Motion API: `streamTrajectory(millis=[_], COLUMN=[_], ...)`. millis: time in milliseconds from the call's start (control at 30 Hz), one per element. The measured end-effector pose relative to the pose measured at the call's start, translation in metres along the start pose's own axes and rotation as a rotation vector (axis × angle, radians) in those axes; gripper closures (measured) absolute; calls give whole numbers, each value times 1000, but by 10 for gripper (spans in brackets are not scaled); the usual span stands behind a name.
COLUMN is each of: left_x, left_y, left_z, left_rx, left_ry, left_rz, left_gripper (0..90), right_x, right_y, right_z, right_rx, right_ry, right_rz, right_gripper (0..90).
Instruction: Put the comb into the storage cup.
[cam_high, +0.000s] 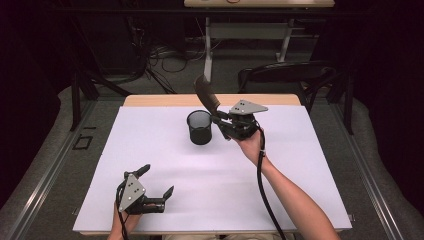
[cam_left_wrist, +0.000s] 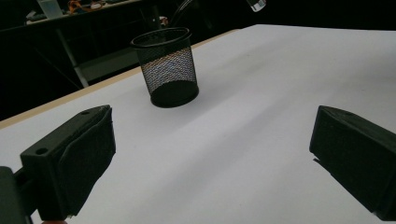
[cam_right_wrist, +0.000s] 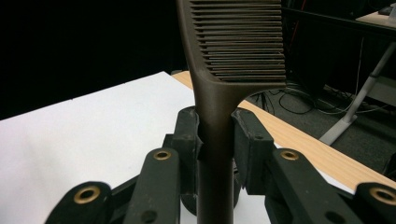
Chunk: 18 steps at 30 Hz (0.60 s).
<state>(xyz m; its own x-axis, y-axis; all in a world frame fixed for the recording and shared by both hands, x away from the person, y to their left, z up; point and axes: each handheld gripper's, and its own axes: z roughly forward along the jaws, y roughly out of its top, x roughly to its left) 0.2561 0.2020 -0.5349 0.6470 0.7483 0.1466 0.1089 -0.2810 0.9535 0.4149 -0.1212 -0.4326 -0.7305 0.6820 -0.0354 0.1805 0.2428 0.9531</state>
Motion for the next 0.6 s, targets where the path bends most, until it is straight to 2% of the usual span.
streamTrajectory(millis=[600], left_x=[0], left_y=[0], left_z=[0], left_rx=[2], left_ry=[-3], left_rz=[2], left_gripper=[2], right_x=[-6], right_y=[4], right_z=[19], right_rx=[-32], right_ry=[3], right_rz=[31], right_gripper=[727])
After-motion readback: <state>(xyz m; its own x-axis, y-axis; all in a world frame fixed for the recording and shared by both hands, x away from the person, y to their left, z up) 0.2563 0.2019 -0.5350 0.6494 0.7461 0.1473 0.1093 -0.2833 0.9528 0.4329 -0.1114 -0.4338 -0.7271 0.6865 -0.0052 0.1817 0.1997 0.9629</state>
